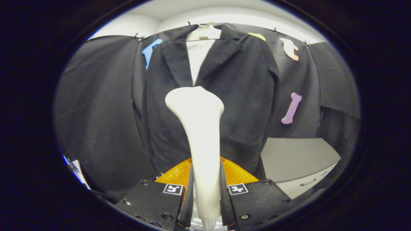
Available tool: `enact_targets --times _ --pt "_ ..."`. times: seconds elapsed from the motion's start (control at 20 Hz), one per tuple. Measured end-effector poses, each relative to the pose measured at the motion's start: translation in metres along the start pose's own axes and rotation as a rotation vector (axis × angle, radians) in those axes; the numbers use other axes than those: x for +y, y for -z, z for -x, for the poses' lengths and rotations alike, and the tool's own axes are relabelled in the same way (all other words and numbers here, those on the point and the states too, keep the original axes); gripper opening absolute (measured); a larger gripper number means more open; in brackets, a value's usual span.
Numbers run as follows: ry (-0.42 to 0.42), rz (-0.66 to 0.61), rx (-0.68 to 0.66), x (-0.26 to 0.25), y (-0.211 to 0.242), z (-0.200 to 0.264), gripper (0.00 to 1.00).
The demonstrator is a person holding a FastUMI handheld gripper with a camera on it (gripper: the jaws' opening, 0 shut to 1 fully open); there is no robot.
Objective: Iron the clothes twice with a garment steamer, once on the left side and once on the right side.
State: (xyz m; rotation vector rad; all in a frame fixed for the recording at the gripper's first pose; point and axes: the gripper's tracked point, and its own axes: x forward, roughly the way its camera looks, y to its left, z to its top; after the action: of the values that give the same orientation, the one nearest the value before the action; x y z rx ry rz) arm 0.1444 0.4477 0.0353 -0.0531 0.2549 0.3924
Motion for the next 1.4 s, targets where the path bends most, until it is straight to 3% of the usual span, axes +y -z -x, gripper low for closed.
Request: enact_targets --times 0.4,0.75,0.9,1.4 --pt "-0.051 -0.015 -0.158 0.055 -0.108 0.000 0.38" --pt "-0.027 0.007 -0.274 0.095 -0.189 -0.014 0.38" --pt "-0.013 0.039 -0.285 0.111 -0.201 -0.024 0.38" --pt "0.036 0.080 -0.256 0.113 -0.182 -0.042 0.38"
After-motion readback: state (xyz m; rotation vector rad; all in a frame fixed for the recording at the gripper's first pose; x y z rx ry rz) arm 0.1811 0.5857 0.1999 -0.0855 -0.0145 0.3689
